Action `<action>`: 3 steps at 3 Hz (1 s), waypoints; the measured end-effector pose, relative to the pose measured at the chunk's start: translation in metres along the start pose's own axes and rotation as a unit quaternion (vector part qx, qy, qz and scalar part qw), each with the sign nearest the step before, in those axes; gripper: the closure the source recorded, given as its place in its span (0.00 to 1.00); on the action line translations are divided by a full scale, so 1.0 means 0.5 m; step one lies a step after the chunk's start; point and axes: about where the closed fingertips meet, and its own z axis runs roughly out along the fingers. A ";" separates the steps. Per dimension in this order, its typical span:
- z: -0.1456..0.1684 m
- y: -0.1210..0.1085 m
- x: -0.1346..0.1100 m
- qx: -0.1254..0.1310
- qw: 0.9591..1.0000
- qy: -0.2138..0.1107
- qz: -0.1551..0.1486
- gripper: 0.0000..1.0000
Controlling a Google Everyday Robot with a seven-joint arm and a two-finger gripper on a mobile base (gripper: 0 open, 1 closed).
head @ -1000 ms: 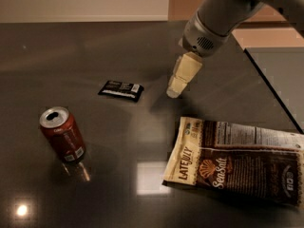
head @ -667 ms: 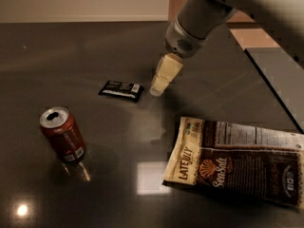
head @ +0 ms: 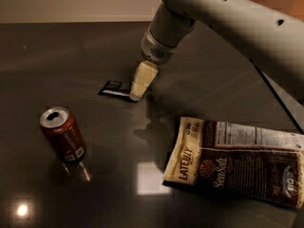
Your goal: Pick rxbar chocolate
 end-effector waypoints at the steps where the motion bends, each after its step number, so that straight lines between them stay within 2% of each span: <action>1: 0.046 0.017 -0.024 -0.013 1.000 0.009 -0.009 0.00; 2: 0.087 0.036 -0.045 -0.025 0.999 0.018 -0.017 0.00; 3: 0.113 0.044 -0.057 -0.033 0.999 0.026 -0.022 0.05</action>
Offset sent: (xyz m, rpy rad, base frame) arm -0.0072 0.0571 -0.0407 -0.0504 0.0506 0.0644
